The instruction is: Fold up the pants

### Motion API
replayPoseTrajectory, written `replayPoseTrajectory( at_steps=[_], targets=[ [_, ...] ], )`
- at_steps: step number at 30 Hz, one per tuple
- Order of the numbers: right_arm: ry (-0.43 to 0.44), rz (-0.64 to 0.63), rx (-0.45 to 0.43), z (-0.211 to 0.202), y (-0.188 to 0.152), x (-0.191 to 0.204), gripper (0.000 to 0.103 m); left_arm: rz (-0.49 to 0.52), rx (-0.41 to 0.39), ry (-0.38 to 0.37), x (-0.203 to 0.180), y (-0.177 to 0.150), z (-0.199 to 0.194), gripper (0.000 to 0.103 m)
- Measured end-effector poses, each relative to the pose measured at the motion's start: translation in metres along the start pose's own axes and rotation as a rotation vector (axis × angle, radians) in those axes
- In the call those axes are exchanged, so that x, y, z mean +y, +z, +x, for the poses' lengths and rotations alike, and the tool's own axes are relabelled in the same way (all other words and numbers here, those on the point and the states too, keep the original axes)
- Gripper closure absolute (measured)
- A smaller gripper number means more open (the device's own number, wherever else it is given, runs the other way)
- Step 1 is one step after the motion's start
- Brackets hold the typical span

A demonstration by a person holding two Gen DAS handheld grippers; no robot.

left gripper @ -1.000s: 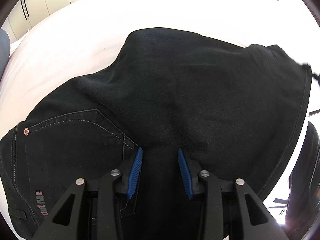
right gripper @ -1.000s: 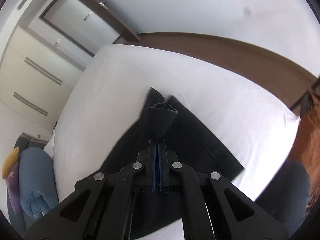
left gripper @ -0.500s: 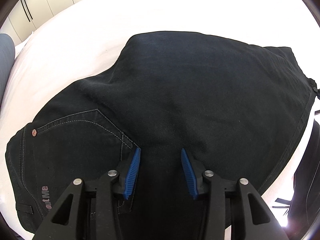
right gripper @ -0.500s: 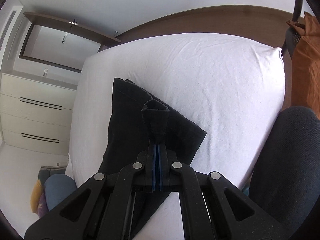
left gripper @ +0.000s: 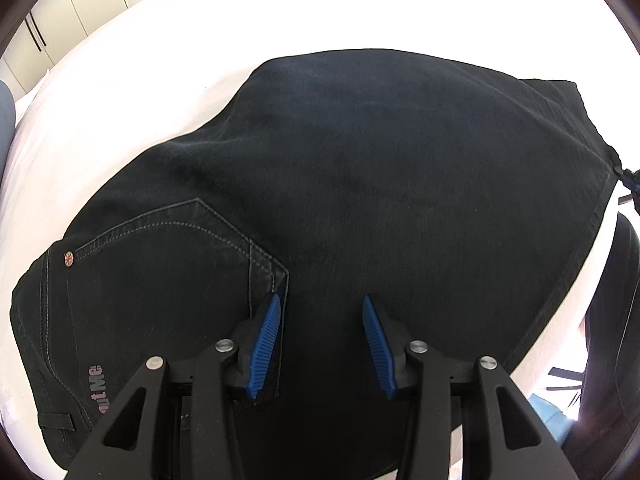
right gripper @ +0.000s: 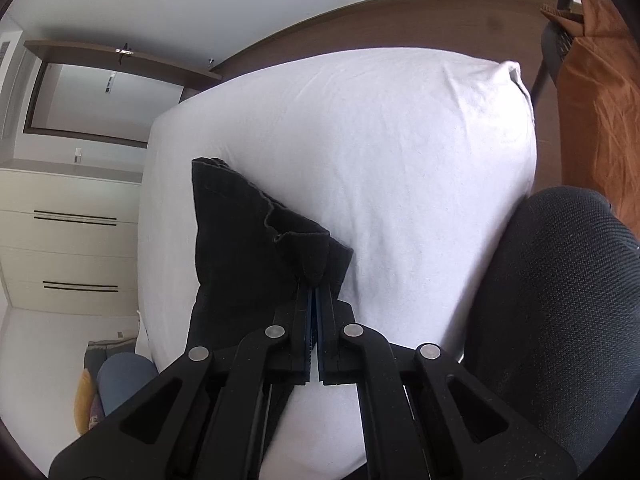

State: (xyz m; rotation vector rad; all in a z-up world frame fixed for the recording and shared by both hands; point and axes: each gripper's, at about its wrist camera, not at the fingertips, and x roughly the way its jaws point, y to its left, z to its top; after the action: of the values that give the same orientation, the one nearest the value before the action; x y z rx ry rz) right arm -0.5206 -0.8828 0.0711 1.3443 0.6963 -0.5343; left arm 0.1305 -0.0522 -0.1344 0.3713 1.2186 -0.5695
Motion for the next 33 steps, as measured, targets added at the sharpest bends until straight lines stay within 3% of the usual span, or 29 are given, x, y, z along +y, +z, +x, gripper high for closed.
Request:
replayPoseTrajectory(
  at_steps=[4,7,9,12,15,17,19,20,21,23,26,29,31,33],
  targets=[
    [-0.021,-0.021,0.014,0.017,-0.006,-0.003,0.103,-0.004,-0.010,-0.001,0.003,0.000,0.002,0.057],
    [0.042,-0.025,0.028,0.018,-0.006,-0.008,0.103,-0.017,-0.026,0.001,0.008,-0.008,0.001,0.057],
    [0.077,0.004,0.045,0.009,0.001,-0.016,0.095,-0.027,-0.038,-0.001,0.011,-0.014,-0.001,0.057],
    [-0.104,-0.031,-0.160,-0.044,0.017,-0.005,0.082,-0.052,-0.054,-0.011,0.015,-0.026,-0.003,0.057],
    [-0.013,-0.080,-0.206,-0.067,0.023,0.013,0.082,-0.067,-0.067,0.000,0.018,-0.028,-0.001,0.056],
    [0.100,-0.249,-0.117,-0.052,0.004,0.060,0.085,-0.080,-0.076,0.007,0.011,-0.029,-0.002,0.056],
    [0.269,-0.361,0.034,-0.020,-0.031,0.102,0.087,-0.095,-0.085,0.012,0.009,-0.037,-0.007,0.056],
    [0.334,-0.401,0.122,0.001,-0.053,0.120,0.094,-0.104,-0.089,0.014,0.009,-0.038,-0.007,0.056],
    [0.367,-0.432,0.200,0.023,-0.075,0.134,0.099,-0.112,-0.092,0.019,0.010,-0.040,-0.007,0.056],
    [0.426,-0.465,0.351,0.070,-0.118,0.153,0.099,-0.118,-0.099,0.029,0.006,-0.044,-0.011,0.056],
    [0.424,-0.461,0.498,0.134,-0.159,0.163,0.101,-0.143,-0.110,0.027,0.007,-0.035,-0.007,0.056],
    [0.299,-0.468,0.506,0.180,-0.161,0.149,0.101,-0.151,-0.119,0.024,0.007,-0.038,-0.008,0.056],
    [0.245,-0.401,0.456,0.194,-0.138,0.127,0.103,-0.147,-0.120,0.024,0.006,-0.040,-0.008,0.057],
    [0.248,-0.346,0.370,0.195,-0.100,0.120,0.103,-0.145,-0.118,0.026,0.006,-0.041,-0.008,0.057]
  ],
)
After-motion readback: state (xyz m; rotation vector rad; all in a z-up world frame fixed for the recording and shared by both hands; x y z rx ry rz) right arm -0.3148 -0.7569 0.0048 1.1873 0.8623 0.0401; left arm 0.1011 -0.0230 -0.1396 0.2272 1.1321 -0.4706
